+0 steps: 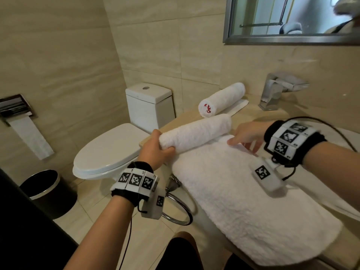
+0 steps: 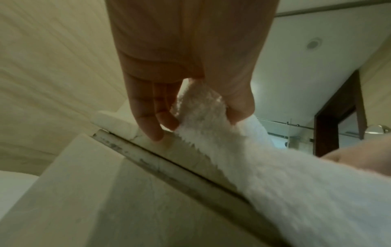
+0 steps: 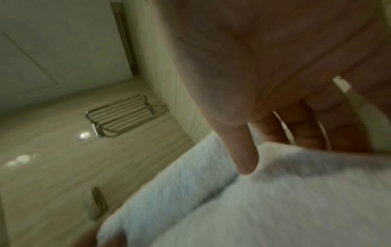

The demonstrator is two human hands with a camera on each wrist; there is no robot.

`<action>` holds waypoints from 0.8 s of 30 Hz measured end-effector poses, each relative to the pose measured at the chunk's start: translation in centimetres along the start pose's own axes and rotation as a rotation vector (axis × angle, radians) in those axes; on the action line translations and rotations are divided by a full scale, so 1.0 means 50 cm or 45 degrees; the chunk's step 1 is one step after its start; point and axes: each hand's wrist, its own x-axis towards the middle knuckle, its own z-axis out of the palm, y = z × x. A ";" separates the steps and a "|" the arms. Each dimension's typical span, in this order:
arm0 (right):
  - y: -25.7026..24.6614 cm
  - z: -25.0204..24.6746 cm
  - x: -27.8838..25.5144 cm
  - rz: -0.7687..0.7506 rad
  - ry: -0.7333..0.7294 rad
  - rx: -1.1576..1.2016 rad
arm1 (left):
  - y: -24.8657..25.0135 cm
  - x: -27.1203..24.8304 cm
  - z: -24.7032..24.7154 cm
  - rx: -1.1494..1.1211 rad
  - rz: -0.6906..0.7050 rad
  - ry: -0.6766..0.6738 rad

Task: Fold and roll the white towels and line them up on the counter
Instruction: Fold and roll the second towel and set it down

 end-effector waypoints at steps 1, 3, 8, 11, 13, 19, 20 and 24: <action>-0.004 0.005 0.001 -0.013 0.036 -0.054 | -0.001 0.004 -0.002 -0.024 -0.047 -0.011; -0.008 0.006 0.004 -0.002 0.081 -0.090 | -0.006 0.015 -0.004 -0.088 -0.142 -0.013; -0.027 -0.003 0.000 0.075 0.079 -0.347 | 0.004 0.032 -0.001 -0.094 -0.253 0.040; -0.023 -0.001 0.002 0.078 0.037 -0.353 | 0.010 0.033 0.006 0.001 -0.267 0.039; -0.003 -0.007 -0.004 0.112 -0.065 -0.108 | 0.014 0.029 0.005 0.057 -0.282 0.035; 0.094 -0.009 -0.088 0.158 -0.353 -0.105 | 0.023 0.016 0.015 0.063 -0.269 0.075; 0.106 -0.004 -0.101 0.170 -0.382 -0.140 | 0.022 0.015 0.017 0.061 -0.267 0.090; 0.147 0.011 -0.151 0.218 -0.355 -0.043 | 0.018 0.012 0.029 0.038 -0.271 0.115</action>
